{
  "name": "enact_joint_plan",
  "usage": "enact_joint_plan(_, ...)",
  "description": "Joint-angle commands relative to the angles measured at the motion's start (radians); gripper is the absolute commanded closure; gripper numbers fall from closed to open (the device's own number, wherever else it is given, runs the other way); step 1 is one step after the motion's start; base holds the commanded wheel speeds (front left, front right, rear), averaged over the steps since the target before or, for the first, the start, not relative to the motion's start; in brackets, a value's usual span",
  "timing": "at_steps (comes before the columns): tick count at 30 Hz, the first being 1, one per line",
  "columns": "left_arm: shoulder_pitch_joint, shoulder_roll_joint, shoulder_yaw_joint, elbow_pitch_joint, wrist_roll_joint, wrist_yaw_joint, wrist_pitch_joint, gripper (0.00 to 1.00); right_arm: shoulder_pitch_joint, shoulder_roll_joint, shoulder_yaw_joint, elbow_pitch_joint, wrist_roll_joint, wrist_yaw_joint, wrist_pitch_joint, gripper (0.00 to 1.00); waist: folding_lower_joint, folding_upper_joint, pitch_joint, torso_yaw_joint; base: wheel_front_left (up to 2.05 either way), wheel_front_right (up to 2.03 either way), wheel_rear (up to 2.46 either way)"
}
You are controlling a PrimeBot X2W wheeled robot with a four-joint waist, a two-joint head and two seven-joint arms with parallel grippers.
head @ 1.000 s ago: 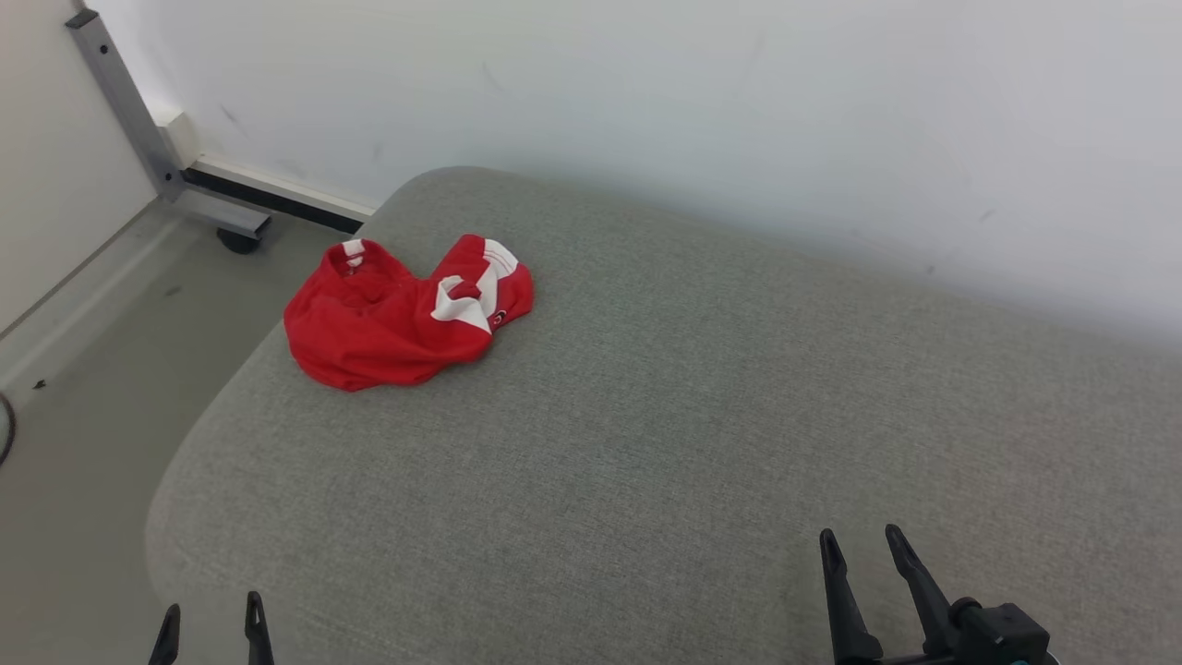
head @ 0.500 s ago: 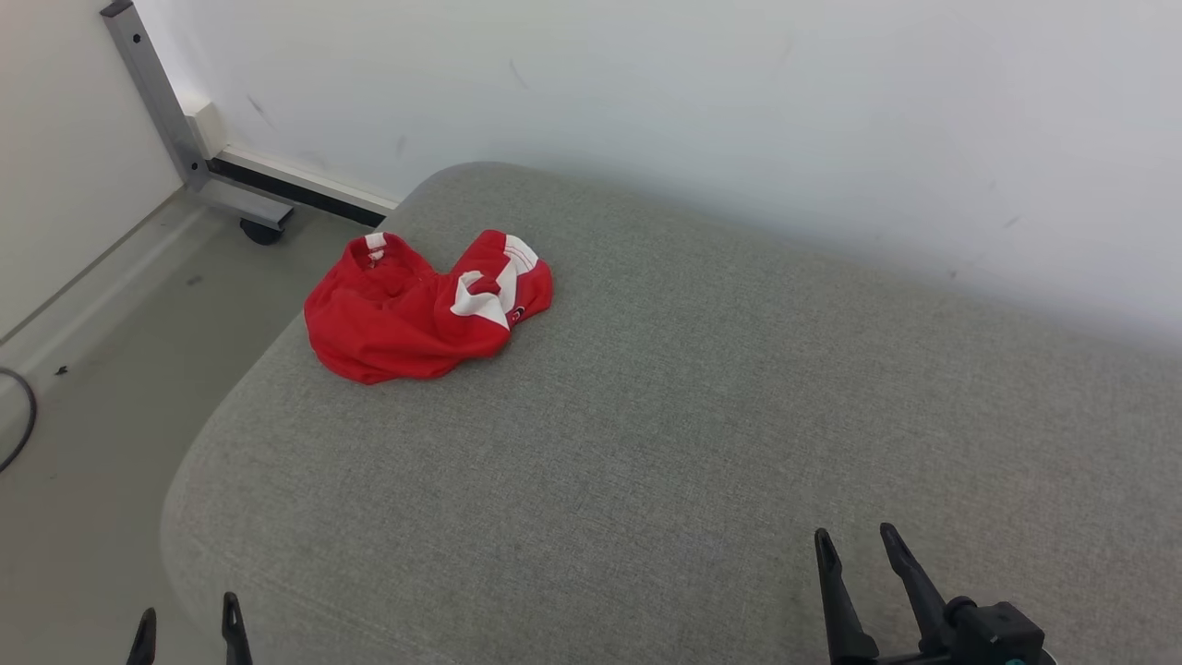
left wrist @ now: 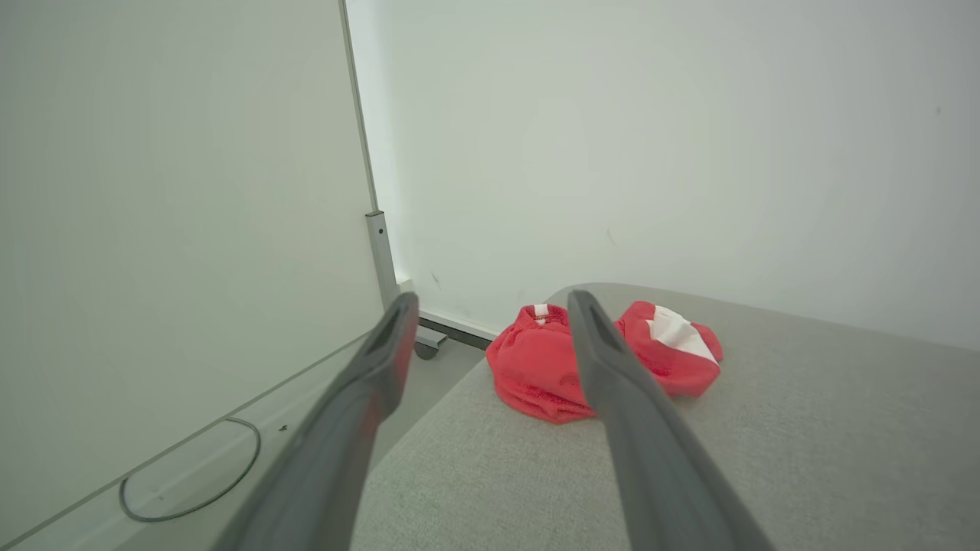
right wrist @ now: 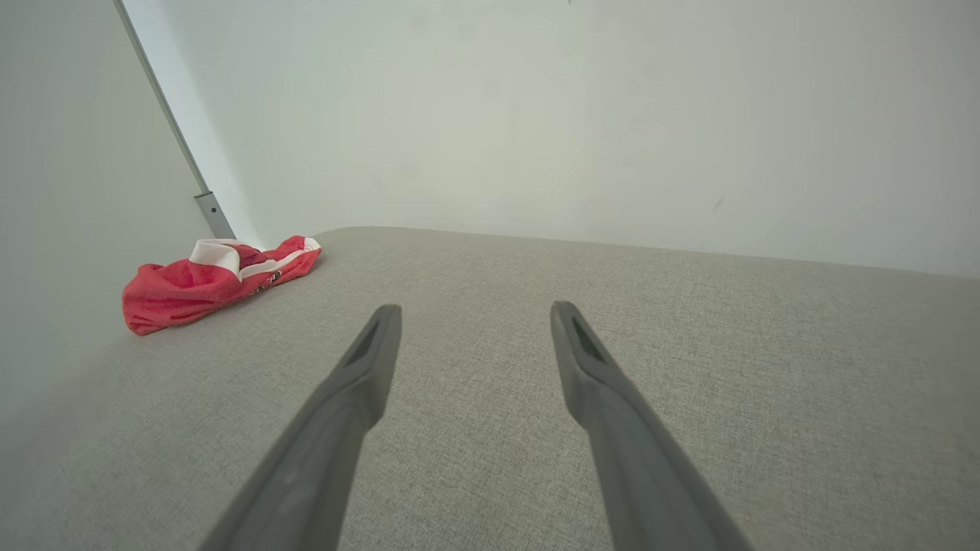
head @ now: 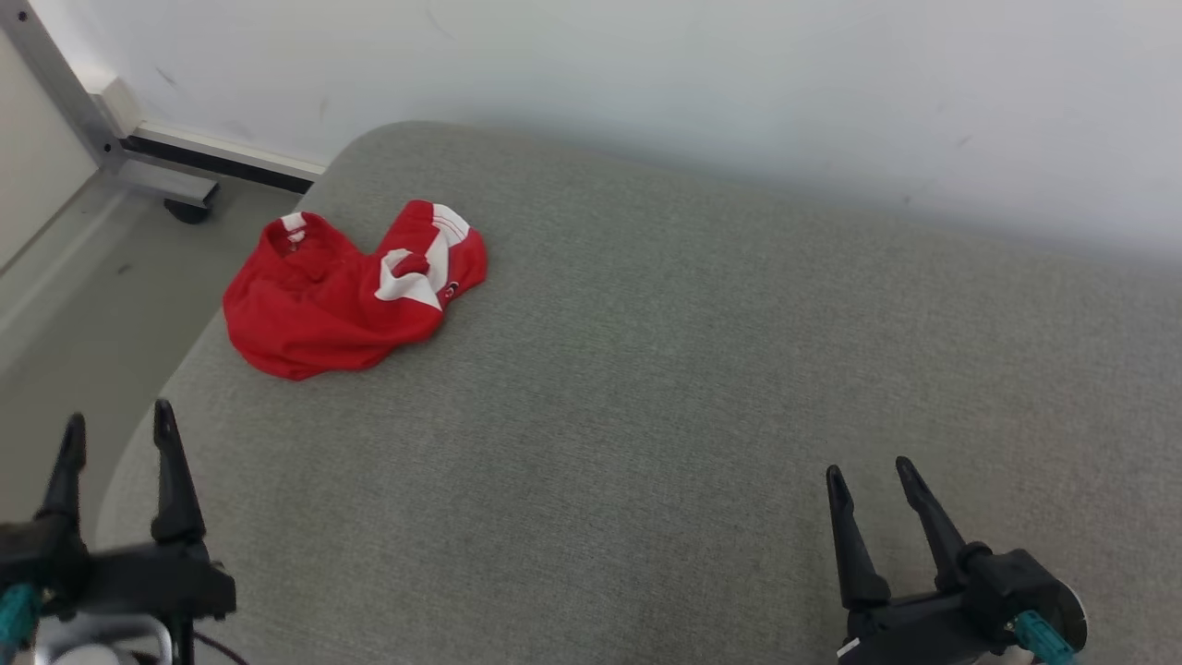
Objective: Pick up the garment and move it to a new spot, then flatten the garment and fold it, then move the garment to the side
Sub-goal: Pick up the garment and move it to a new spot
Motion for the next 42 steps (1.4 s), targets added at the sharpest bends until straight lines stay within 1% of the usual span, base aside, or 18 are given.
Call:
enact_joint_plan(1, -0.050, 0.019, 0.000, 0.018, -0.003, -0.008, -0.003, 0.00, -0.012, -0.011, -0.004, -0.009, -0.010, -0.003, 0.000, 0.00, -0.0001, -0.0001, 0.069, -0.067, 0.00, 0.00, 0.00)
enact_joint_plan(8, -0.285, 0.084, 0.012, 0.120, -0.040, -0.024, -0.002, 0.00, -0.057, -0.035, -0.020, -0.061, -0.030, -0.003, 0.002, 0.00, -0.0001, -0.0001, 0.184, -0.177, 0.00, 0.00, 0.00)
enact_joint_plan(9, -0.311, 0.096, 0.016, 0.132, -0.037, -0.021, -0.002, 0.00, -0.062, -0.039, -0.022, -0.069, -0.031, -0.003, 0.003, 0.00, -0.0001, -0.0001, 0.199, -0.194, 0.00, 0.00, 0.00)
enact_joint_plan(15, -0.460, 0.158, 0.029, 0.232, -0.051, -0.026, -0.002, 0.00, -0.081, -0.035, -0.040, -0.131, -0.043, -0.003, 0.005, 0.00, -0.0001, -0.0001, 0.266, -0.282, 0.00, 0.00, 0.00)
enact_joint_plan(17, -0.481, 0.167, 0.027, 0.250, -0.054, -0.028, 0.000, 0.00, -0.080, -0.034, -0.046, -0.142, -0.044, -0.003, 0.003, 0.00, -0.0001, -0.0001, 0.275, -0.294, 0.00, 0.00, 0.00)
enact_joint_plan(19, -0.524, 0.175, 0.040, 0.289, -0.082, -0.033, 0.013, 0.00, -0.080, -0.032, -0.053, -0.162, -0.047, -0.003, 0.005, 0.00, -0.0001, -0.0001, 0.290, -0.314, 0.00, 0.00, 0.00)
enact_joint_plan(20, -0.564, 0.210, 0.038, 0.325, -0.080, -0.034, 0.022, 0.00, -0.079, -0.029, -0.058, -0.183, -0.048, -0.003, 0.007, 0.00, -0.0001, -0.0001, 0.306, -0.331, 0.00, 0.00, 0.00)
enact_joint_plan(21, -0.564, 0.210, 0.038, 0.325, -0.080, -0.034, 0.022, 0.00, -0.079, -0.029, -0.058, -0.183, -0.048, -0.003, 0.007, 0.00, -0.0001, -0.0001, 0.306, -0.331, 0.00, 0.00, 0.00)
enact_joint_plan(25, -0.627, 0.254, 0.020, 0.412, -0.076, -0.041, 0.043, 0.00, -0.083, -0.026, -0.061, -0.210, -0.052, -0.003, 0.015, 0.00, -0.0001, -0.0001, 0.332, -0.354, 0.00, 0.00, 0.00)
enact_joint_plan(29, -0.677, 0.285, 0.003, 0.524, -0.084, -0.048, 0.095, 0.00, -0.091, -0.024, -0.062, -0.221, -0.051, -0.003, 0.014, 0.00, -0.0001, -0.0001, 0.348, -0.369, 0.00, 0.00, 0.00)
enact_joint_plan(31, -0.693, 0.292, -0.015, 0.571, -0.079, -0.051, 0.116, 0.00, -0.095, -0.023, -0.064, -0.223, -0.052, -0.003, 0.013, 0.00, -0.0001, -0.0001, 0.352, -0.373, 0.00, 0.00, 0.00)
enact_joint_plan(34, -0.711, 0.300, -0.030, 0.645, -0.101, -0.054, 0.161, 0.00, -0.101, -0.020, -0.063, -0.225, -0.055, -0.003, 0.014, 0.00, -0.0001, -0.0001, 0.357, -0.380, 0.00, 0.00, 0.00)
enact_joint_plan(40, -0.737, 0.313, -0.050, 0.785, -0.147, -0.058, 0.303, 0.00, -0.103, -0.014, -0.064, -0.225, -0.058, -0.003, 0.013, 0.00, -0.0001, -0.0001, 0.354, -0.388, 0.00, 0.00, 0.00)
enact_joint_plan(41, -0.741, 0.313, -0.055, 0.826, -0.167, -0.059, 0.363, 0.00, -0.102, -0.013, -0.063, -0.224, -0.059, -0.003, 0.013, 0.00, -0.0001, -0.0001, 0.352, -0.390, 0.00, 0.00, 0.00)
enact_joint_plan(42, -0.745, 0.310, -0.067, 0.835, -0.169, -0.059, 0.387, 0.00, -0.103, -0.013, -0.064, -0.222, -0.059, -0.003, 0.013, 0.00, -0.0001, -0.0001, 0.351, -0.391, 0.00, 0.00, 0.00)
